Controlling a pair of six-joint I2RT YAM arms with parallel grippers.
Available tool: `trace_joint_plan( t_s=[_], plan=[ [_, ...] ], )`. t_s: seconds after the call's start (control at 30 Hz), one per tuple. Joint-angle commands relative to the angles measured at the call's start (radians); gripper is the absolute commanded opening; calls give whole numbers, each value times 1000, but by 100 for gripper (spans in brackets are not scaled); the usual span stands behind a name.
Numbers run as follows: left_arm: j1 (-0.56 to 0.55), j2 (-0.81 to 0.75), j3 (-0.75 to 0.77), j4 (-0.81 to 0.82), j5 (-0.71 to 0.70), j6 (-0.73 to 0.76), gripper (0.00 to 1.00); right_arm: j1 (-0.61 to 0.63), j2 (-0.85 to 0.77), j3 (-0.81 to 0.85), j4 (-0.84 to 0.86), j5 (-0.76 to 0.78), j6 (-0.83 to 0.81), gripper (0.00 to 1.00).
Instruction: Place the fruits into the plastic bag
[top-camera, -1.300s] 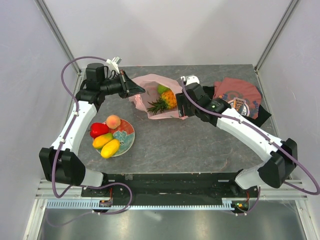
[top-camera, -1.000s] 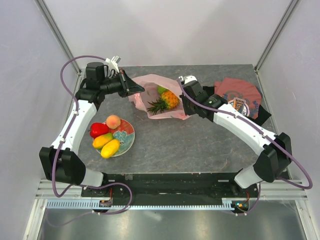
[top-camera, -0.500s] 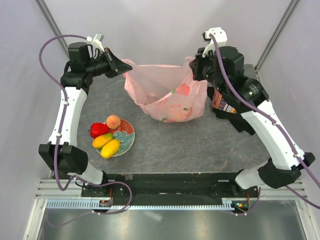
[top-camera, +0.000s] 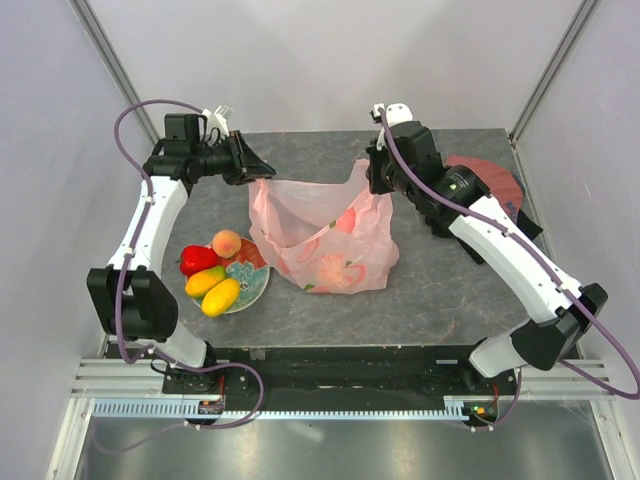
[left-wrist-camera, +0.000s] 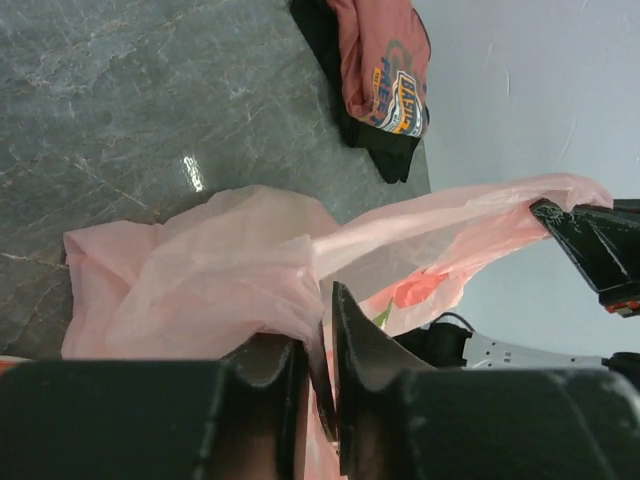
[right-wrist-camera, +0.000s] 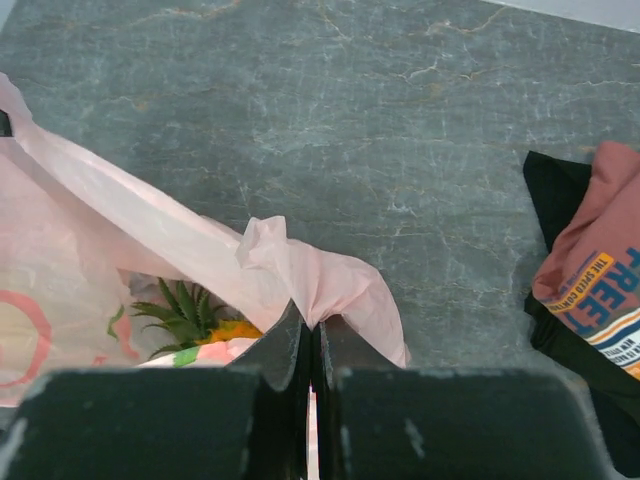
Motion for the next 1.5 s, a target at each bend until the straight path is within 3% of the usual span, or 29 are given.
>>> trace_joint_plan(
  t_s=[0.0, 0.1, 0.13, 0.23, 0.37, 0.57, 0.73, 0.8, 1.0, 1.07, 1.2, 1.33, 1.47],
  plan=[
    [-7, -111, 8, 19, -5, 100, 49, -2, -69, -5, 64, 3, 45, 0],
    [-7, -172, -2, 16, -74, 130, 75, -4, -76, -16, 66, 55, 71, 0],
    [-7, -194, -8, 17, -96, 139, 78, -4, -79, -18, 67, 66, 77, 0],
    [-5, -289, -49, 17, -218, 193, 85, -4, -91, -27, 66, 90, 91, 0],
    [-4, -444, -135, 19, -514, 233, 92, -2, -111, -36, 66, 109, 88, 0],
    [25, -626, -242, 11, -881, 163, 98, -5, -148, -56, 64, 118, 96, 0],
    [129, -594, -279, -70, -895, 81, 98, -7, -165, -68, 60, 117, 97, 0],
    [218, -568, -314, -67, -843, 75, 98, -7, -171, -68, 58, 115, 103, 0],
    [225, -441, -367, -59, -768, 147, 90, -5, -181, -85, 58, 91, 134, 0],
    [185, -398, -388, -55, -729, 144, 87, -5, -188, -94, 58, 78, 148, 0],
    [4, -295, -378, -41, -837, 162, 86, -7, -194, -96, 41, 67, 160, 0],
    [-13, -182, -376, -21, -785, 126, 86, -5, -209, -98, 26, 69, 165, 0],
    [-15, -146, -370, -26, -870, 126, 86, -7, -217, -101, 20, 66, 163, 0]
  ],
)
